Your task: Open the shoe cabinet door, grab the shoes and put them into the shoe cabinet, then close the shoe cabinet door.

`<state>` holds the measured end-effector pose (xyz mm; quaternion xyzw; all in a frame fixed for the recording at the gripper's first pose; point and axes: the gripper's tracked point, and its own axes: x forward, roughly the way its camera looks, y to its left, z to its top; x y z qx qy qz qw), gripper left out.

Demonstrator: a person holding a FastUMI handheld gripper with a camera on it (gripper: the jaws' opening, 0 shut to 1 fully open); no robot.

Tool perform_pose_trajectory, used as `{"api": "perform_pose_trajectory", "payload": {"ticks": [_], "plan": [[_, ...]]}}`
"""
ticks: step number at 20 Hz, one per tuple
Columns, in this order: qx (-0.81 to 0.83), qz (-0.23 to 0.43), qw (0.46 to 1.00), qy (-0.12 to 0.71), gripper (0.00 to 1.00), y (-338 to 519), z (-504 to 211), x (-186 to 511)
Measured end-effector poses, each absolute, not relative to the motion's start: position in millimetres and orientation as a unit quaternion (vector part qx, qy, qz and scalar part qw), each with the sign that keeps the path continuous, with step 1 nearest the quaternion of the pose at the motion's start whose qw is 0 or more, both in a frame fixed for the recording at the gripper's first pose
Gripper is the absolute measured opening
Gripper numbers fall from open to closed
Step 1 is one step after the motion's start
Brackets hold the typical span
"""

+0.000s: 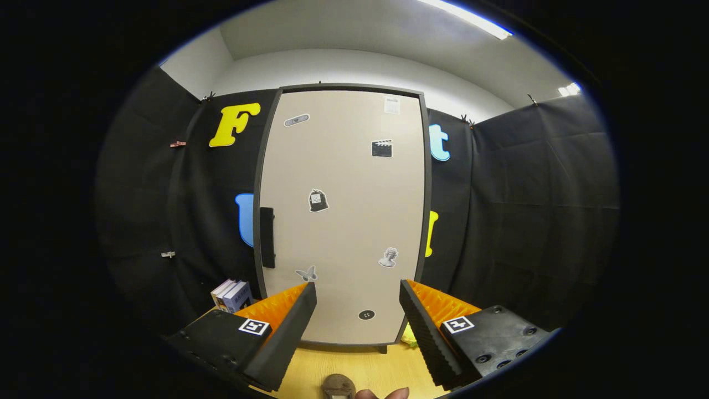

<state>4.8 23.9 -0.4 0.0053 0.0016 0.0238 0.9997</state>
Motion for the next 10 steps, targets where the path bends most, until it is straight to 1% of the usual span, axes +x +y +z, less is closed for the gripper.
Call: {"api": "perform_pose_trajectory", "payload": {"ticks": [4,10], "plan": [[0.020,0.052,0.998,-0.005,0.97,69,16,21],[0.034,0.081,0.996,-0.008,0.97,147,20,74]]}}
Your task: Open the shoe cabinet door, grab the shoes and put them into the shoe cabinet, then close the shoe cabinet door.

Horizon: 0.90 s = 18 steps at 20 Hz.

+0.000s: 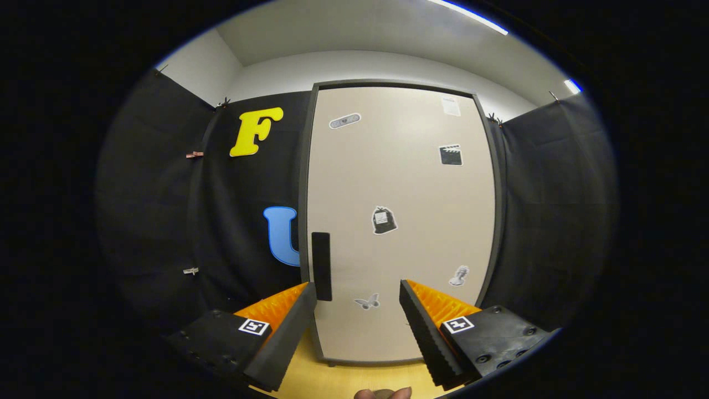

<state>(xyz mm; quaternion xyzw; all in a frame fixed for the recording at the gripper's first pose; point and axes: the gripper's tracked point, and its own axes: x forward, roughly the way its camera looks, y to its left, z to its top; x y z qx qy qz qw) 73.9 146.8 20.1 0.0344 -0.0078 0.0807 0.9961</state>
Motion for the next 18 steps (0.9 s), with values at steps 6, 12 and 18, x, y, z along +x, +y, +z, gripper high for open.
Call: {"api": "perform_pose_trajectory", "payload": {"ticks": [6,12,18], "plan": [[0.020,0.065,0.998,-0.004,0.97,186,-1,140],[0.014,0.067,0.997,0.022,0.98,210,-29,192],[0.000,0.040,0.999,0.008,0.54,214,-30,204]]}}
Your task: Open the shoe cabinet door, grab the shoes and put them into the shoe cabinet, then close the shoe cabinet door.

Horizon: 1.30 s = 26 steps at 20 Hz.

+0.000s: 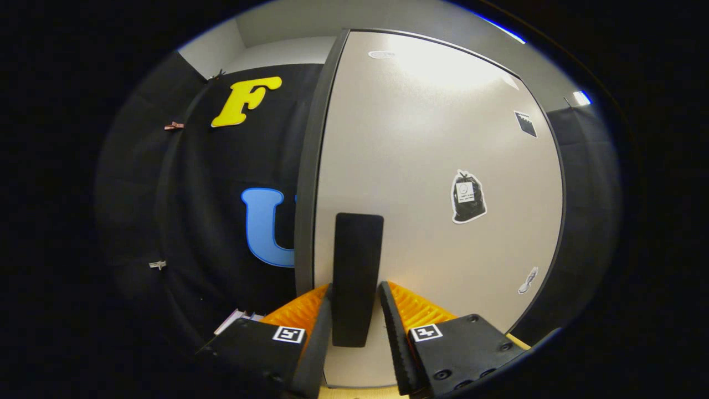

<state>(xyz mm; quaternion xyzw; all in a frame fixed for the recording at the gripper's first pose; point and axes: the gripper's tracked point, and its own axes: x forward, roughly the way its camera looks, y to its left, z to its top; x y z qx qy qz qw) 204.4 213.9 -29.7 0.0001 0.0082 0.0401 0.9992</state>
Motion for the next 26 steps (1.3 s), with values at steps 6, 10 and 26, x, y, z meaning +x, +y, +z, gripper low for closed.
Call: {"api": "perform_pose_trajectory", "payload": {"ticks": [6,10,26], "plan": [[0.025,0.058,0.997,0.033,0.21,212,-29,200],[0.028,0.088,0.995,0.039,0.21,213,-26,179],[0.030,0.148,0.988,0.039,0.21,128,-20,35]]}}
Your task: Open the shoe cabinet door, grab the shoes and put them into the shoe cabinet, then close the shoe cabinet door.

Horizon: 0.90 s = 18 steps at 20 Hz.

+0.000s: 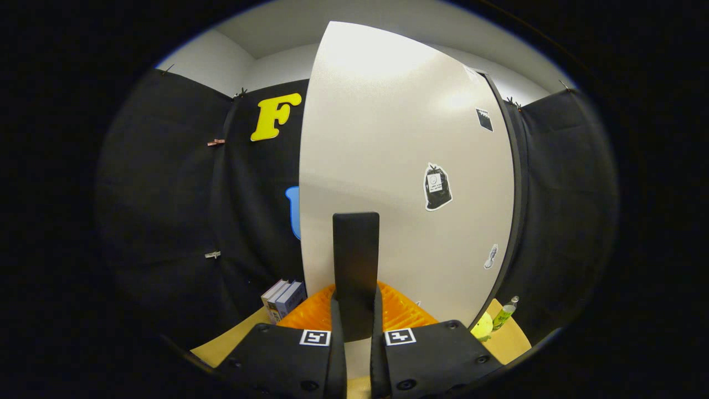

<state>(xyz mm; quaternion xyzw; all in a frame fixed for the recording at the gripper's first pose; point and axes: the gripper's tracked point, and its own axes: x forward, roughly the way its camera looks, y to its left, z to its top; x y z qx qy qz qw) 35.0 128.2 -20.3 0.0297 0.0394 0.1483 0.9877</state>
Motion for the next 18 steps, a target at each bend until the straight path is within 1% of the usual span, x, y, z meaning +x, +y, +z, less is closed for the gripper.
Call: {"api": "perform_pose_trajectory", "payload": {"ticks": [10,15,18], "plan": [[0.032,0.150,0.987,0.045,0.20,82,-19,2],[0.044,0.124,0.990,0.048,0.20,39,-20,-21],[0.046,0.097,0.993,0.049,0.20,-4,-23,-33]]}}
